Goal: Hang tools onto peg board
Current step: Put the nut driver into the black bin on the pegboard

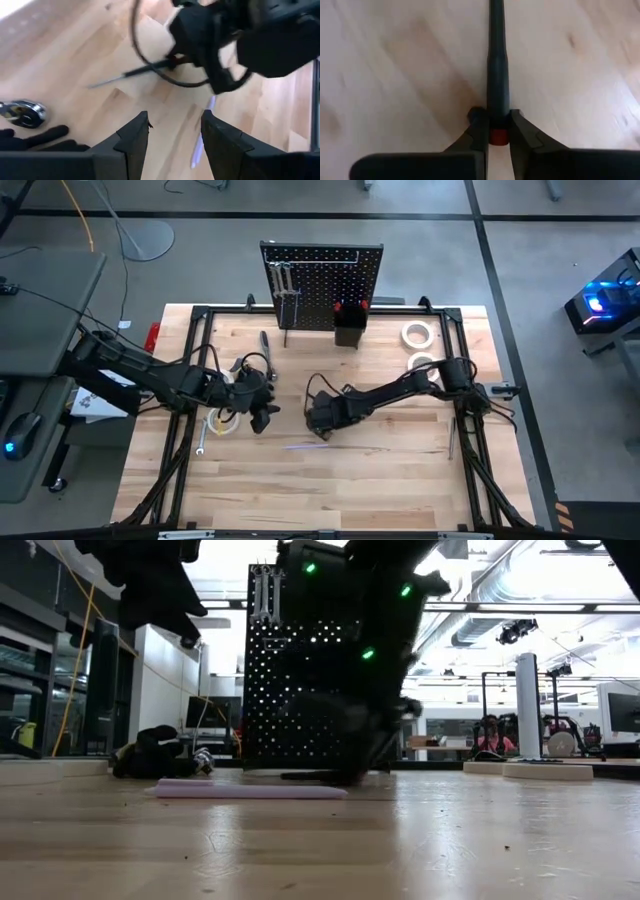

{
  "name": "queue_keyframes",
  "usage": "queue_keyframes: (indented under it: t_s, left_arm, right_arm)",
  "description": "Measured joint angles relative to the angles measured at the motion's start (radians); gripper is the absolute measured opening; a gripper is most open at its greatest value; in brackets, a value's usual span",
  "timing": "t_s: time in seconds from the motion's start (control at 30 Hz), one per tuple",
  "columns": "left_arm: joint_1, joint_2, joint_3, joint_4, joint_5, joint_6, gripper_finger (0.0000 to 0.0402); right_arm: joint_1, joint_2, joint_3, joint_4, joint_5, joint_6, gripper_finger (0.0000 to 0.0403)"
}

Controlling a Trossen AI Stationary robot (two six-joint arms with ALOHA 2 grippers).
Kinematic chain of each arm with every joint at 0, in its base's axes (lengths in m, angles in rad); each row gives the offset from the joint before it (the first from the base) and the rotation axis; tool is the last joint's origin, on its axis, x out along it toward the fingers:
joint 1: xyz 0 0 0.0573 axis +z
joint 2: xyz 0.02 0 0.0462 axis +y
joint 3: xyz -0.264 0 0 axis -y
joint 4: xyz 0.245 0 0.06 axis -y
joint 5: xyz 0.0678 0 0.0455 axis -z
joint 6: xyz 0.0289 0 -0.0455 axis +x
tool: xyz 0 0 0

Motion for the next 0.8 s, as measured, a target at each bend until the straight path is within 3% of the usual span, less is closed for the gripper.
queue_keyframes:
  t_s: [0.37, 0.53, 0.8]
  left_arm:
    - [0.016, 0.002, 0.0, 0.053, -0.035, 0.048, 0.0165]
    - [0.016, 0.037, 0.016, 0.163, -0.02, 0.345, 0.0165]
    - [0.017, 0.225, 0.232, 0.157, -0.022, 0.821, 0.0165]
  right_arm:
    - [0.048, -0.287, -0.002, -0.148, 0.045, -0.112, 0.0028]
    - [0.052, -0.389, 0.001, -0.16, -0.089, -0.203, 0.0028]
    - [0.048, -0.414, 0.001, -0.192, -0.153, -0.281, 0.0028]
